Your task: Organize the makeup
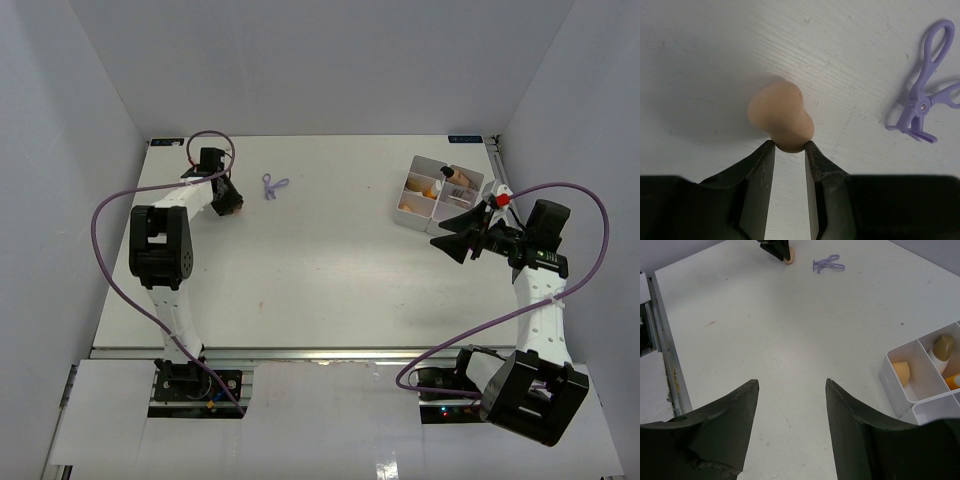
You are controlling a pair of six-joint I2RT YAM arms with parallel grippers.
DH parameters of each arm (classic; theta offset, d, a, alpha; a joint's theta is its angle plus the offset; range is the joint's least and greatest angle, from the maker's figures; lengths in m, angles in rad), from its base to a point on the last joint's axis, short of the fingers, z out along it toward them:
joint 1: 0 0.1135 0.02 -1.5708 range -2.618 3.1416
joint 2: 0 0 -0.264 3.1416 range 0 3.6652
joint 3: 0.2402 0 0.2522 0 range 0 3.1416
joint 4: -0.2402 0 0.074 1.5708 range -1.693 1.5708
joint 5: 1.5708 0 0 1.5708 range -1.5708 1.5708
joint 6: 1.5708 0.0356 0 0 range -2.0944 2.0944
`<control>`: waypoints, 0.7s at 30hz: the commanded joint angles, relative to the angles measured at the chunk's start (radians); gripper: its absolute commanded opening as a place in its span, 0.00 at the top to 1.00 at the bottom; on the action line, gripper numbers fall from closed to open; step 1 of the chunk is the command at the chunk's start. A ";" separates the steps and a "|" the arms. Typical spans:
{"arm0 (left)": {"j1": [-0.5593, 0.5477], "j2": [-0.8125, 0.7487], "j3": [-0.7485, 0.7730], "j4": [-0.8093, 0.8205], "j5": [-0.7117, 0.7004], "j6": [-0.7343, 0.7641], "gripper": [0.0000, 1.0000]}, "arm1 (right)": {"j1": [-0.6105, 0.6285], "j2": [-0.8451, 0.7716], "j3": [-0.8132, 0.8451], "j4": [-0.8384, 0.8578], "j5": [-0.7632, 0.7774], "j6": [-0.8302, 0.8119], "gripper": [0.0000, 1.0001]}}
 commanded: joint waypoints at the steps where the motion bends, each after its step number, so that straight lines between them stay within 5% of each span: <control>1: -0.001 0.028 0.073 -0.035 -0.085 0.009 0.58 | 0.003 -0.001 -0.006 0.024 -0.015 0.014 0.38; 9: 0.003 0.069 0.098 -0.053 -0.124 0.024 0.64 | 0.003 -0.007 -0.006 0.024 -0.020 0.016 0.38; 14: 0.010 0.061 0.081 -0.047 -0.101 0.042 0.96 | 0.003 -0.014 -0.009 0.024 -0.026 0.016 0.38; 21: 0.009 -0.079 -0.063 0.055 0.201 0.099 1.00 | 0.014 -0.014 -0.010 0.024 -0.049 0.019 0.38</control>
